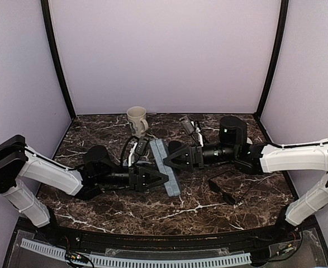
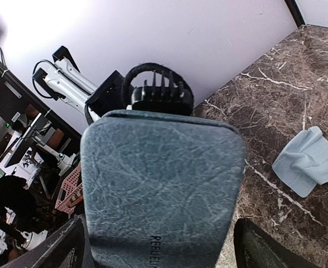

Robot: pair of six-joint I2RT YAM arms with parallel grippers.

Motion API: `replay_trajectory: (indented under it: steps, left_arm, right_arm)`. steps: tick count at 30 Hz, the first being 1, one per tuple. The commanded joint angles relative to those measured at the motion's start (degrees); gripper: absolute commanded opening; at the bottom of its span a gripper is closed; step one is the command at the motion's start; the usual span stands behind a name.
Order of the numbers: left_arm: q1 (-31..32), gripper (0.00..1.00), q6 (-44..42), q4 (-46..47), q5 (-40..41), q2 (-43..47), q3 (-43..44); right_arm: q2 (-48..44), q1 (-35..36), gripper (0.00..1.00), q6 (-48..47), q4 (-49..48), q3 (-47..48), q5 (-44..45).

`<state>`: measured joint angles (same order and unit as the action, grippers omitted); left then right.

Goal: Organize the sunglasses
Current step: Open the sunglasses case.

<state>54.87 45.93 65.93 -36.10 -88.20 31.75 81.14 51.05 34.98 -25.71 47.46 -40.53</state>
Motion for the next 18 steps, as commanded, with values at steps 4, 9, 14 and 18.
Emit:
replay_trajectory:
  steps: [4,9,14,18]
  left_arm:
    - [0.16,0.00,0.53,2.71,-0.93,-0.48,2.09]
    - [0.22,0.00,0.39,2.64,-1.01,-0.31,1.75]
    - [0.19,0.00,0.26,2.58,-1.07,-0.30,1.37]
    - [0.22,0.00,0.04,3.03,-1.32,-0.25,1.08]
  right_arm:
    - [0.72,1.72,0.91,-1.76,-0.10,1.61,-1.49]
    - [0.91,1.85,0.81,-2.81,1.51,1.81,-0.20]
    - [1.46,1.86,0.74,-2.77,1.19,1.78,-0.42]
    - [1.34,1.79,0.65,-2.39,-0.08,1.41,-1.43]
